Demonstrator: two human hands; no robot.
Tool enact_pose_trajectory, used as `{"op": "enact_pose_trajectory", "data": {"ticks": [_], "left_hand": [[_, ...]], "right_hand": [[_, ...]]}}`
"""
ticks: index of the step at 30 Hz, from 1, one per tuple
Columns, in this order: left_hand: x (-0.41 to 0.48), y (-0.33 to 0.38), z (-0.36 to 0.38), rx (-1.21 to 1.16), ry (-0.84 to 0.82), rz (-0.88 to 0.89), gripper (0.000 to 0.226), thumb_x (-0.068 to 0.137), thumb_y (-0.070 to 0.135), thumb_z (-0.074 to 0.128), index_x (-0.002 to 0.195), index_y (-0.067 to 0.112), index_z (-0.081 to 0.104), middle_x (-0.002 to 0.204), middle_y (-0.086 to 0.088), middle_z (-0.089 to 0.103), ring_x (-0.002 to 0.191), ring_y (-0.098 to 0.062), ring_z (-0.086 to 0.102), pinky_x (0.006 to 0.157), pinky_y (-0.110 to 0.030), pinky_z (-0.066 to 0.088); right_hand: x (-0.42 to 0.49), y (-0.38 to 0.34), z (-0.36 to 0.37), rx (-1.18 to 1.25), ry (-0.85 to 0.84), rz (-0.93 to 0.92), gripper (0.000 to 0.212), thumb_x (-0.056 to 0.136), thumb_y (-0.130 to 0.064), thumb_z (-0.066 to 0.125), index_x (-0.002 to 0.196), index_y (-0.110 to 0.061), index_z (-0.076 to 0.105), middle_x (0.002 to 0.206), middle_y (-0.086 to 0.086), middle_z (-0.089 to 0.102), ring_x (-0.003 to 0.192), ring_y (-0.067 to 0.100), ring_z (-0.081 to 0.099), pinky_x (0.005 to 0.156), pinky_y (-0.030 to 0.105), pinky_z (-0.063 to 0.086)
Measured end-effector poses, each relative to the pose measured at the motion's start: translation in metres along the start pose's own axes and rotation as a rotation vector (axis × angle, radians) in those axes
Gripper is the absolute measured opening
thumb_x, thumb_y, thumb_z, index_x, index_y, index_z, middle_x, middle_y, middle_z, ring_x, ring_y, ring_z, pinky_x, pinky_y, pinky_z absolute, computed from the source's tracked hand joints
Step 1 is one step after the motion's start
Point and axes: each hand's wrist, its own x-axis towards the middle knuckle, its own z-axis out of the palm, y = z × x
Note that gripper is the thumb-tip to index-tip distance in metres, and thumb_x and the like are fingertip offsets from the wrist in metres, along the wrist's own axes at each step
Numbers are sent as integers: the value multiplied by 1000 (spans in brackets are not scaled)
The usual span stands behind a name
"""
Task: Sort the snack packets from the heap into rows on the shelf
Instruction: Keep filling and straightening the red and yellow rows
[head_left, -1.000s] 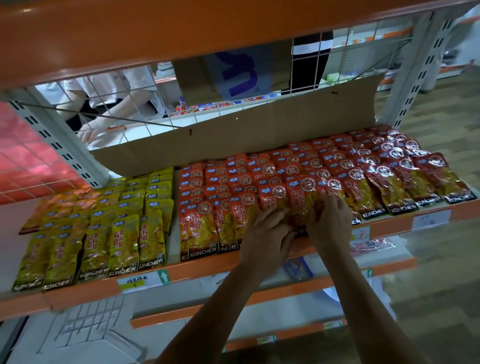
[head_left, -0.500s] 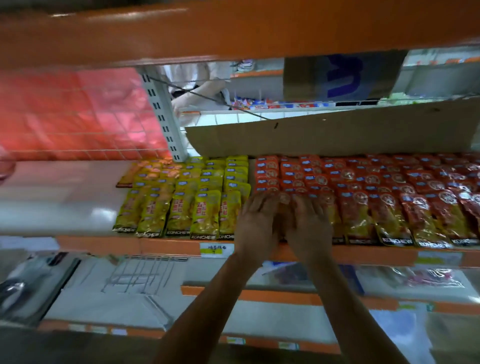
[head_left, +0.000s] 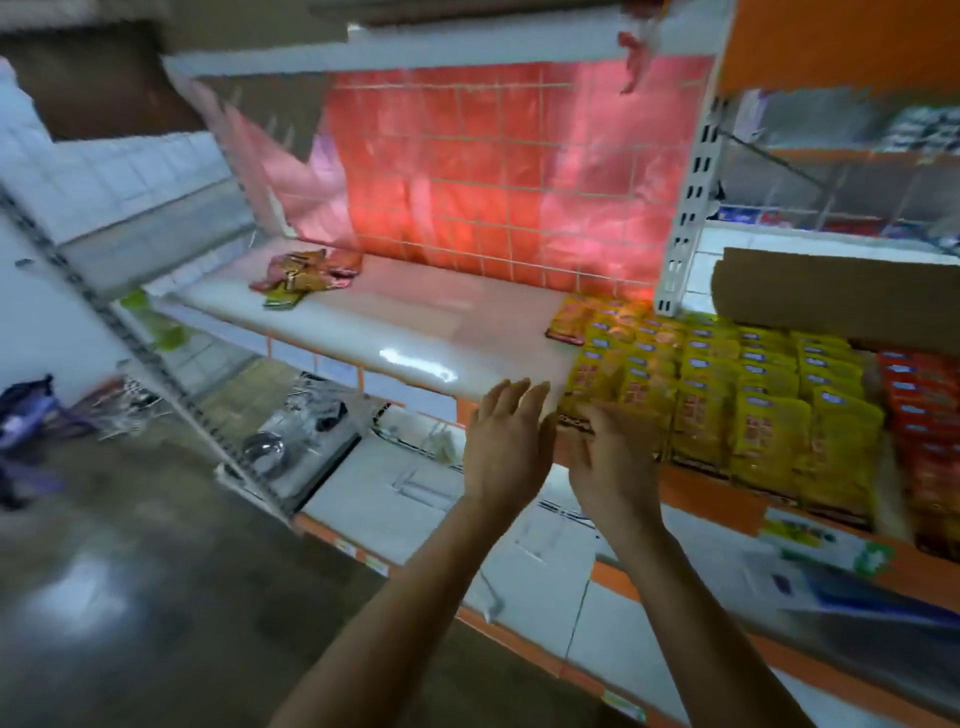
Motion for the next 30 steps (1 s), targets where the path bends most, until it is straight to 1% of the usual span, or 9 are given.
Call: {"op": "enact_pose_trajectory", "data": {"ticks": [2, 4, 7, 10, 15, 18, 22, 26, 30], "left_hand": [[2, -31, -11, 22, 19, -26, 40, 95, 28, 51, 132, 12, 56, 135, -9, 56, 129, -30, 45, 103, -43, 38], [7, -62, -19, 38, 42, -66, 41, 96, 30, 50, 133, 13, 54, 136, -8, 55, 131, -29, 44, 105, -42, 37], [16, -103, -27, 98, 23, -141, 46, 98, 37, 44, 140, 17, 47, 143, -5, 49, 136, -26, 37, 110, -40, 31], [32, -147, -33, 133, 26, -174, 48, 100, 40, 39, 142, 18, 43, 145, -4, 46, 137, -24, 35, 110, -39, 30], [71, -219, -44, 195, 21, -262, 49, 99, 41, 43, 141, 15, 45, 143, -9, 48, 135, -28, 37, 108, -41, 33], [98, -262, -50, 229, -19, -342, 52, 99, 44, 39, 144, 18, 39, 147, -8, 43, 138, -26, 32, 110, -41, 31], [140, -312, -57, 282, -1, -416, 54, 98, 47, 40, 146, 21, 38, 150, -8, 40, 140, -26, 30, 111, -41, 28], [165, -347, -58, 264, -28, -492, 58, 97, 47, 41, 146, 17, 35, 150, -9, 37, 139, -27, 29, 110, -41, 30], [194, -382, -65, 263, -34, -517, 53, 96, 46, 43, 137, 13, 40, 142, -10, 43, 129, -29, 38, 105, -39, 35]], "right_hand": [[6, -30, 22, 21, -49, -4, 42, 96, -31, 47, 136, -17, 46, 136, 2, 51, 126, 21, 46, 105, 40, 39], [14, -52, 43, 9, -58, -56, 41, 96, -31, 48, 134, -16, 48, 135, 2, 51, 126, 21, 46, 105, 39, 38], [33, -78, 71, -11, -79, -122, 36, 95, -24, 52, 127, -10, 55, 132, 6, 54, 125, 22, 46, 106, 37, 36], [54, -109, 104, 25, -93, -144, 32, 94, -20, 53, 124, -9, 58, 129, 8, 57, 123, 24, 47, 105, 35, 37], [103, -156, 158, 62, -93, -160, 29, 96, -24, 52, 122, -13, 59, 131, 3, 57, 124, 18, 45, 102, 27, 36], [137, -188, 188, 75, -123, -188, 30, 96, -24, 52, 123, -13, 59, 131, 2, 57, 125, 19, 44, 103, 27, 34], [185, -219, 224, 65, -173, -262, 31, 96, -21, 52, 125, -12, 58, 131, 3, 57, 124, 22, 45, 106, 29, 32], [218, -239, 253, 53, -209, -245, 30, 96, -23, 51, 124, -14, 56, 130, 5, 57, 122, 24, 48, 104, 33, 36], [246, -254, 280, 29, -247, -190, 32, 94, -22, 52, 126, -16, 54, 130, 5, 57, 121, 25, 47, 102, 32, 37]]}}
